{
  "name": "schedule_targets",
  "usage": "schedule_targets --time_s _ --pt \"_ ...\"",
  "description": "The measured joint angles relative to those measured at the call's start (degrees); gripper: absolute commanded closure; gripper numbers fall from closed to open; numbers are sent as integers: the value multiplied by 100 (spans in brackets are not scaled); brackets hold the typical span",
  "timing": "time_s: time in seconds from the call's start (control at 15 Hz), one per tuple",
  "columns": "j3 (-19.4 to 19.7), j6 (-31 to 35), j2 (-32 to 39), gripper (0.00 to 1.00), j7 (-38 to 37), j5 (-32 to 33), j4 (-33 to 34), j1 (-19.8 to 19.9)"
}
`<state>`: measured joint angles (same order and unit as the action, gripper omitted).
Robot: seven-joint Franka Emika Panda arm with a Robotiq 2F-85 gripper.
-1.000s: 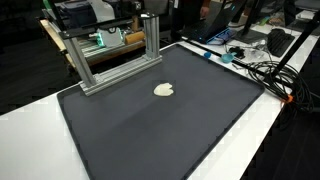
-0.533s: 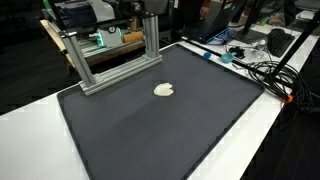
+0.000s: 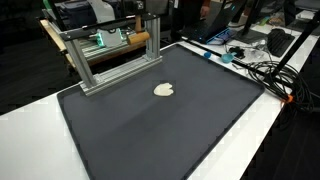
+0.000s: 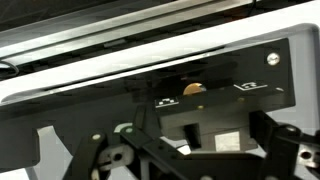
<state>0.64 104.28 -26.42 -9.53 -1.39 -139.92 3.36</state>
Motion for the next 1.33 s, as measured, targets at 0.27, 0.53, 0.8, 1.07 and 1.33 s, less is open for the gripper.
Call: schedule_targets --time_s 0.27,0.53,0.8,1.07,1.33 --pt "-10 361 -185 0 521 245 -322 -14" --pt "-128 778 -276 0 544 465 -635 -50" --pt "-136 755 -413 0 477 469 -713 -52" --pt "-145 449 -382 0 -163 404 -640 -8" --pt "-7 -16 -292 0 -156 155 -497 0"
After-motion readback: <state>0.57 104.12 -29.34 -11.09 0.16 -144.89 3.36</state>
